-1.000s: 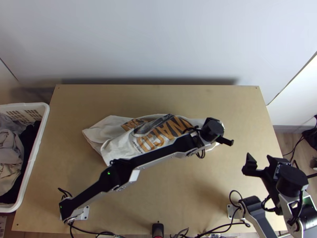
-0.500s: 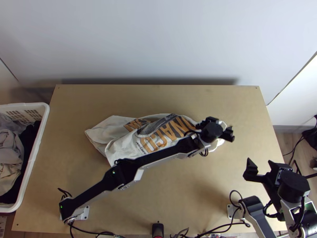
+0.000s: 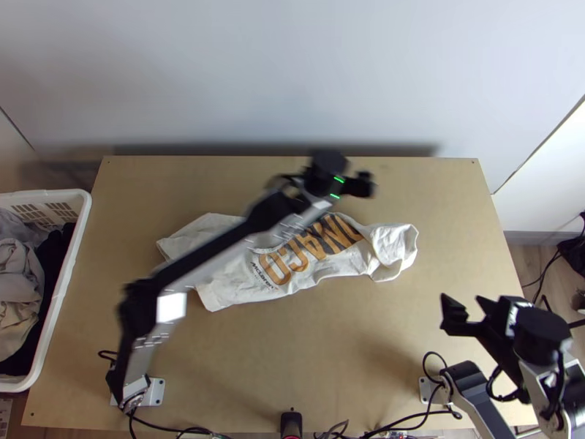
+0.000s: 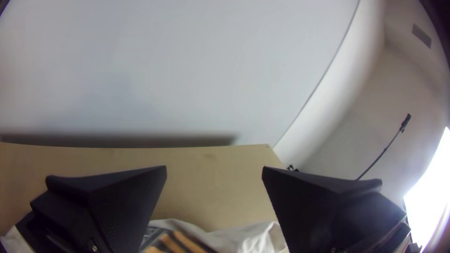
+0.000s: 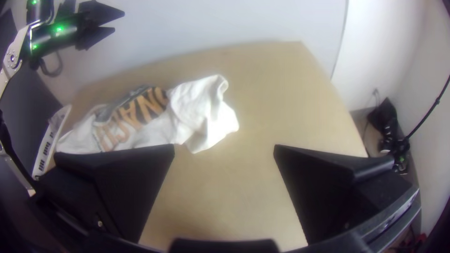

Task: Fold the t-shirt

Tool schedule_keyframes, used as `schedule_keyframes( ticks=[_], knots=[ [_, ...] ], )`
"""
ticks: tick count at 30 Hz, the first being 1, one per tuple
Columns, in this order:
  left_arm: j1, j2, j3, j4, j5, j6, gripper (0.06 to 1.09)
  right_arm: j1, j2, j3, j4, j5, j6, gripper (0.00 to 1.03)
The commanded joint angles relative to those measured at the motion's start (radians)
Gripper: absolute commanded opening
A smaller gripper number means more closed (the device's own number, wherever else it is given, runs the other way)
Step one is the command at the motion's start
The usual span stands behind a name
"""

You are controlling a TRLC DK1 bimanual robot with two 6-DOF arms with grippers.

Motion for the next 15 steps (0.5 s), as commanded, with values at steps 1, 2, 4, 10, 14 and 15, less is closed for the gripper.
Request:
schedule_keyframes(
  ticks=[1,2,4,10,14,15],
  knots=[
    [0.174,-0.331,-0.291,-0.065,0.003,0.042,1.05,0.074,0.181,0.027,0.061,-0.138,0.11,0.98],
    [0.195,-0.374,-0.332,-0.064,0.004,0.048,1.05,0.074,0.21,0.028,0.08,-0.164,0.133,0.98],
    [0.238,-0.452,-0.404,-0.061,0.004,0.059,1.05,0.091,0.261,0.024,0.104,-0.215,0.167,0.98],
    [0.358,-0.667,-0.593,-0.032,0.003,0.059,1.05,0.129,0.405,-0.032,0.17,-0.33,0.237,0.98],
    [0.418,-0.779,-0.687,-0.021,0.003,0.077,1.05,0.151,0.519,-0.024,0.173,-0.41,0.244,0.98],
    [0.429,-0.802,-0.706,-0.021,0.004,0.082,1.05,0.151,0.549,-0.024,0.181,-0.43,0.244,0.98]
  ],
)
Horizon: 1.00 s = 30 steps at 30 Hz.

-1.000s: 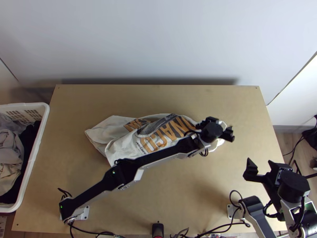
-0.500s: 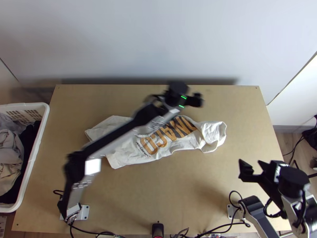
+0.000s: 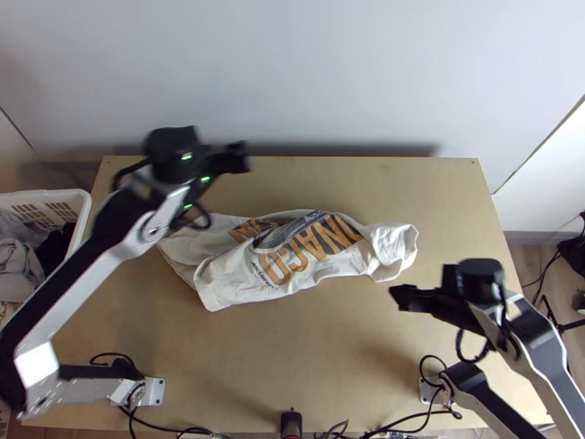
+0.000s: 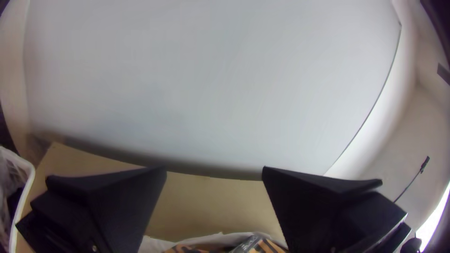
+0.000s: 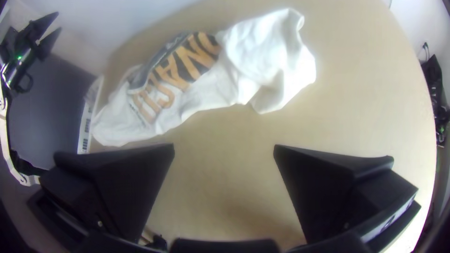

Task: Fold the t-shirt

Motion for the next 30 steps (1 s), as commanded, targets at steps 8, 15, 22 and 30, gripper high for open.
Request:
schedule_keyframes(
  ticks=[8,15,22,30],
  knots=[
    [0.141,-0.335,-0.323,0.041,-0.008,0.069,1.05,0.147,0.369,-0.022,0.23,-0.132,0.133,0.98],
    [0.127,-0.408,-0.483,0.104,-0.011,0.129,1.04,0.204,0.547,-0.022,0.385,-0.132,0.183,0.98],
    [0.135,-0.476,-0.658,0.17,-0.013,0.181,1.04,0.196,0.693,0.034,0.472,-0.132,0.209,0.98],
    [0.192,-0.549,-0.816,0.269,-0.013,0.24,1.04,0.209,0.797,0.07,0.532,-0.132,0.212,0.98]
  ],
)
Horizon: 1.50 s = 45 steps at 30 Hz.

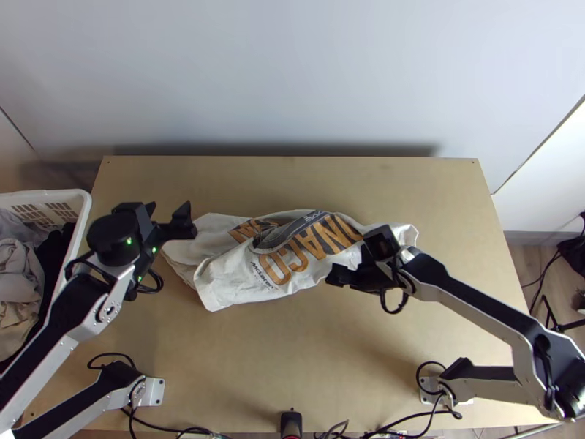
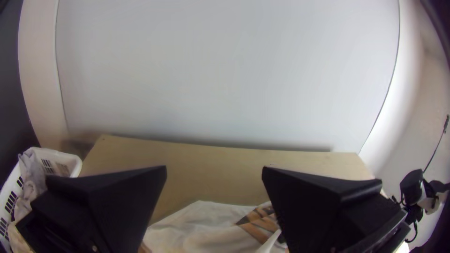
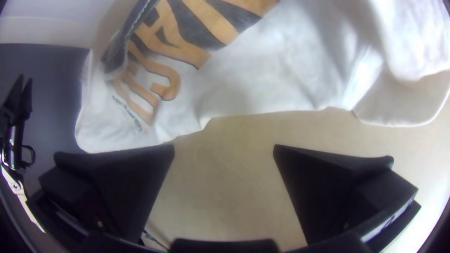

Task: Fold the t-shirt

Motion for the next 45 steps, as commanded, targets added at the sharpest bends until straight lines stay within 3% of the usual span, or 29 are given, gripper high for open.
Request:
schedule_keyframes(
  ticks=[1,21,25,27,28,29,42,45],
  knots=[
    [0.05,-0.061,-0.136,0.08,0.001,0.042,1.04,0.017,0.109,0.034,0.064,0.002,0.008,0.98],
    [0.113,-0.081,-0.223,0.152,0.018,0.056,1.04,0.037,0.325,0.192,0.157,0.003,0.008,0.98],
    [0.112,-0.068,-0.226,0.154,0.018,0.048,1.04,0.026,0.313,0.189,0.156,0.006,0.006,0.75],
    [0.112,-0.059,-0.228,0.154,0.018,0.042,1.04,0.022,0.302,0.19,0.157,0.031,0.005,0.46],
    [0.113,-0.053,-0.226,0.155,0.018,0.042,1.04,0.019,0.297,0.19,0.159,0.046,0.001,0.25],
    [0.116,-0.045,-0.226,0.155,0.018,0.037,1.04,0.016,0.294,0.19,0.163,0.051,-0.006,0.17],
    [0.124,0.045,-0.223,0.223,0.018,0.013,1.04,0.023,0.208,0.17,0.153,0.049,-0.046,0.11],
    [0.115,0.073,-0.223,0.235,0.018,0.002,1.04,0.023,0.179,0.192,0.082,0.021,-0.092,0.1]
  ],
)
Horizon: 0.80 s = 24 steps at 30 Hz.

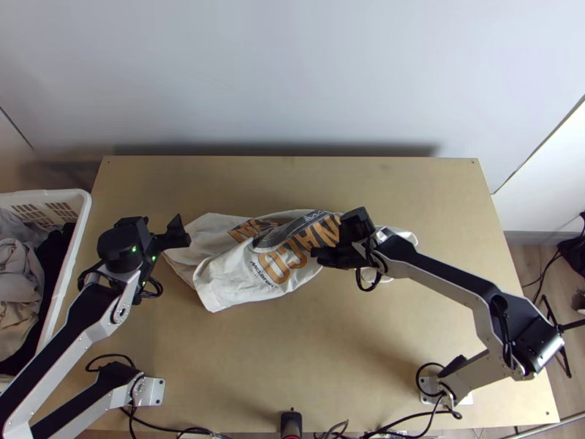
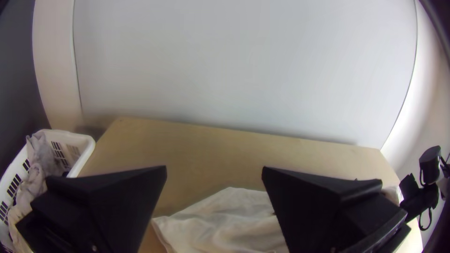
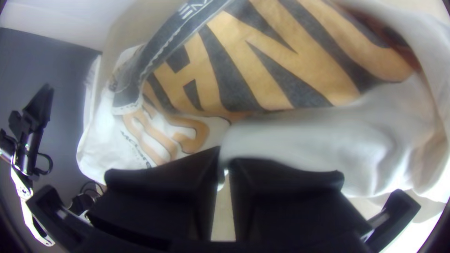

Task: Fold the t-shirt

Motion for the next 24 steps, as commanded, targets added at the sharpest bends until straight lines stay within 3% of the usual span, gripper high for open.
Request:
schedule_keyframes(
  ticks=[1,10,24],
  knots=[
    [-0.009,0.064,0.003,0.038,-0.001,-0.02,1.04,0.002,-0.062,0.023,-0.099,-0.045,-0.069,0.07],
    [-0.018,0.093,0.012,0.049,0.001,-0.02,1.04,-0.064,-0.211,-0.039,-0.099,-0.055,-0.089,0.03],
    [-0.009,0.077,-0.008,0.034,0.007,0.003,1.04,-0.226,-0.246,0.011,-0.099,-0.056,-0.092,0.02]
  ],
)
